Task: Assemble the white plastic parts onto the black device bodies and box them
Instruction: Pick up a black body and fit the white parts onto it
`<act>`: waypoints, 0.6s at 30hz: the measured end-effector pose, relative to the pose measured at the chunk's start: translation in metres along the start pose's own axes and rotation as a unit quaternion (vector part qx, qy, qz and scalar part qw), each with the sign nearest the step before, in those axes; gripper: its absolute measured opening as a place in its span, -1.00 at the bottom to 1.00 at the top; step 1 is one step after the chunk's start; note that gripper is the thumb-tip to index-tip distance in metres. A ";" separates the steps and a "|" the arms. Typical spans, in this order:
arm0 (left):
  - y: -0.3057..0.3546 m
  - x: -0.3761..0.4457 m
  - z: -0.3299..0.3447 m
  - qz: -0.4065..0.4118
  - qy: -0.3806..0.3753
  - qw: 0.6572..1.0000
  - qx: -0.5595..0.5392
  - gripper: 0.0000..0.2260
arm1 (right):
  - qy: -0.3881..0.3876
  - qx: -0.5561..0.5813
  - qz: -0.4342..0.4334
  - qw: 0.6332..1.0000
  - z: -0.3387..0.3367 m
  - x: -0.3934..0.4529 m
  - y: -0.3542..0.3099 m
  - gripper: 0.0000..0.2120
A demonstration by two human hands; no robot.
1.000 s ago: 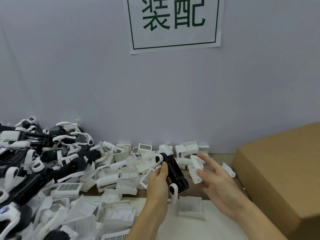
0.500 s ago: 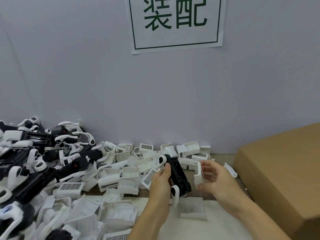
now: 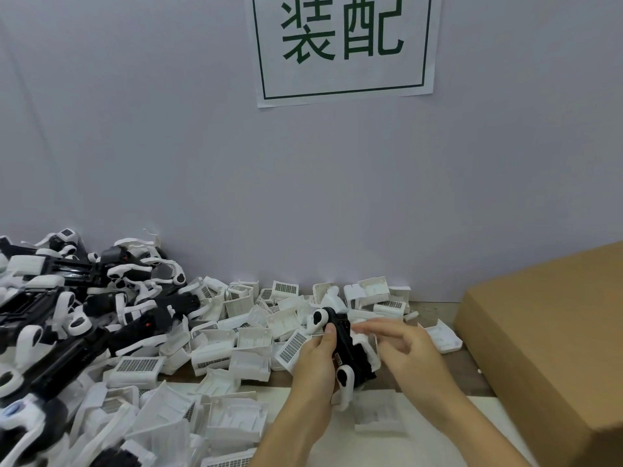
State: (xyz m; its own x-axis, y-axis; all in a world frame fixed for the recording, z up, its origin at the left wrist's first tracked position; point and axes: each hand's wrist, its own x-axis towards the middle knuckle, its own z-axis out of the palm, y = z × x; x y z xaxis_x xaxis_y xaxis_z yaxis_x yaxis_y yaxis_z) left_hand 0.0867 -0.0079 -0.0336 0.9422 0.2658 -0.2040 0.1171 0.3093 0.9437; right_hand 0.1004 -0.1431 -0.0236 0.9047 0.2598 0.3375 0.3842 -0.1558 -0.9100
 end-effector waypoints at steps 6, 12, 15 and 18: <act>0.001 -0.003 0.000 0.022 -0.020 0.999 0.027 -0.70 | 0.086 0.030 0.036 0.995 0.001 0.002 0.004 -0.59; -0.001 -0.001 -0.001 0.038 -0.046 0.997 0.042 -0.69 | 0.075 0.148 0.041 0.985 0.000 0.003 0.004 -0.50; -0.002 0.001 -0.001 0.041 -0.048 0.997 0.046 -0.68 | 0.057 0.122 0.026 0.990 0.010 0.002 0.003 -0.52; -0.004 0.000 0.000 0.050 -0.059 0.996 0.052 -0.68 | 0.111 0.075 0.019 0.991 0.015 0.003 0.004 -0.57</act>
State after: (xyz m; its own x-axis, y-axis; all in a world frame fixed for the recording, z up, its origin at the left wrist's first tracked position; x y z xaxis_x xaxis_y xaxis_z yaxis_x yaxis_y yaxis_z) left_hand 0.0864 -0.0096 -0.0373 0.9805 0.1791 -0.0808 0.0464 0.1887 0.9809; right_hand 0.1015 -0.1285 -0.0298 0.9425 0.0383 0.3321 0.3327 -0.0129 -0.9429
